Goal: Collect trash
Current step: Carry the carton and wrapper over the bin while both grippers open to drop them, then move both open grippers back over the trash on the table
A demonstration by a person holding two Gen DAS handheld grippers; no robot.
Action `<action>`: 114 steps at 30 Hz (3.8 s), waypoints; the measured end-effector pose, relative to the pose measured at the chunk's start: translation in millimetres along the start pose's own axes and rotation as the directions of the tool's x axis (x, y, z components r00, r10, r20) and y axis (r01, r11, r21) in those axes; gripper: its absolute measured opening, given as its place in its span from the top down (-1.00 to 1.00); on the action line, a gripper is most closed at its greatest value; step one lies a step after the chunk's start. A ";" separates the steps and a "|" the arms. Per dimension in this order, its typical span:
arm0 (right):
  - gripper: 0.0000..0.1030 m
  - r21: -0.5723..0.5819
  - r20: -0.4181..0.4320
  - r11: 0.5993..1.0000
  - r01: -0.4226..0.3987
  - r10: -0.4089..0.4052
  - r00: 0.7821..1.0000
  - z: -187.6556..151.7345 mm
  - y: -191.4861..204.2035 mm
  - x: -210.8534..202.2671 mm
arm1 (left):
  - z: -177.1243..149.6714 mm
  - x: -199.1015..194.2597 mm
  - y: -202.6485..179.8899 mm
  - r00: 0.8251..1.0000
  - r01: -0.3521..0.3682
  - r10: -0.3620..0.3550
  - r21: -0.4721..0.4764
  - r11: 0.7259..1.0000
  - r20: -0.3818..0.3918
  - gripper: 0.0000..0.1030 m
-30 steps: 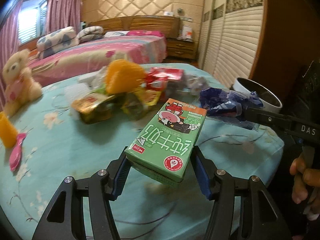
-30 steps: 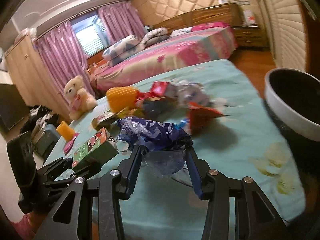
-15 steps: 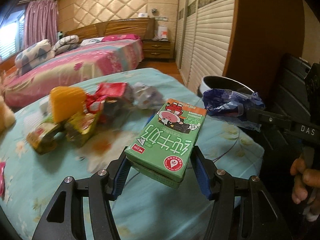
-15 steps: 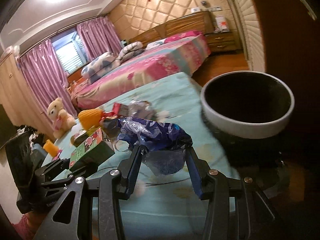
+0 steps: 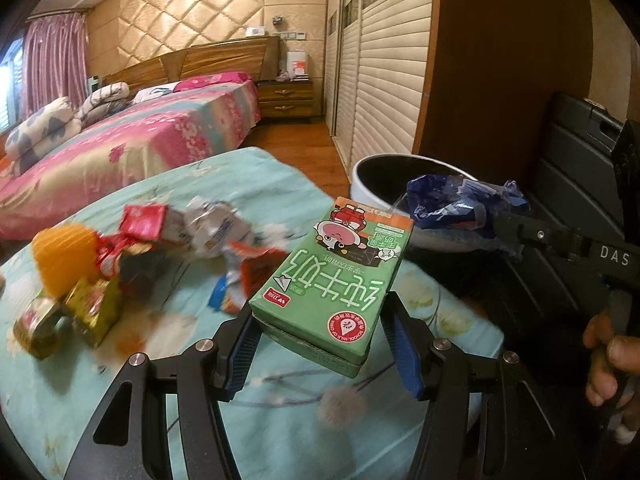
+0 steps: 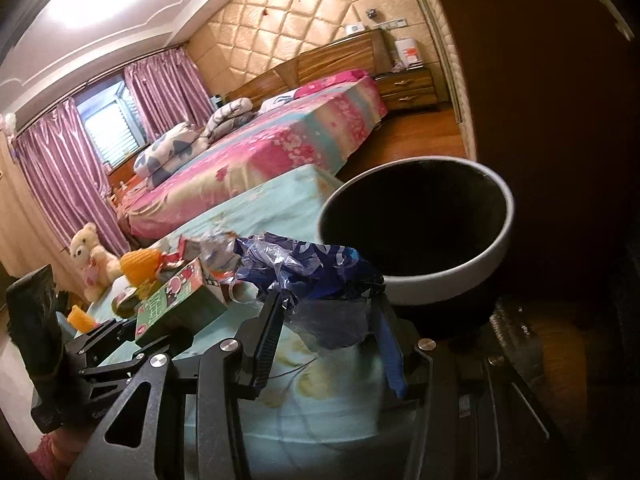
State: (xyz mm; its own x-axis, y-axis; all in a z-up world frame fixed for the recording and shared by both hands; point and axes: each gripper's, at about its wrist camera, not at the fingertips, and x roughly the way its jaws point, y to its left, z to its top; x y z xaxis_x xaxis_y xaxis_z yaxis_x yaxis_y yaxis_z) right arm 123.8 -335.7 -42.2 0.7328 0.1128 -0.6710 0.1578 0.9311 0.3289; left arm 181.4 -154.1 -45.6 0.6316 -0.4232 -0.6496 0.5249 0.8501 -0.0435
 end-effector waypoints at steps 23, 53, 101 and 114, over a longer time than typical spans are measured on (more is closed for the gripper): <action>0.11 0.056 -0.002 0.991 0.118 -0.118 0.993 38.3 -54.9 12.0 | 57.5 73.1 -48.1 0.999 0.018 -0.014 0.123 0.992 -0.034 -0.13; -0.52 0.068 -0.060 0.985 0.160 -0.156 0.986 57.0 -74.8 32.7 | 82.2 108.5 -55.8 0.998 0.032 -0.026 0.106 0.994 -0.052 -0.43; -0.96 -0.036 -0.199 0.991 -0.129 0.119 0.973 -33.2 102.1 76.6 | -59.7 -53.9 122.8 0.976 -0.215 0.209 -0.382 0.899 -0.057 -0.55; -0.96 -0.043 -0.211 0.992 -0.122 0.110 0.971 -21.7 115.2 107.6 | -30.5 -14.1 154.2 0.973 -0.229 0.216 -0.382 0.895 -0.076 -0.56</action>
State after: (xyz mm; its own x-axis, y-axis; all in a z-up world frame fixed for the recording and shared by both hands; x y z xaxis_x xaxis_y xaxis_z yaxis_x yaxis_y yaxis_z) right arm 206.5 -208.7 -90.9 0.5894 0.2854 -0.7558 0.0384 0.9246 0.3791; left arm 236.0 -7.5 -66.3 0.6848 -0.2044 -0.6995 0.1072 0.9777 -0.1807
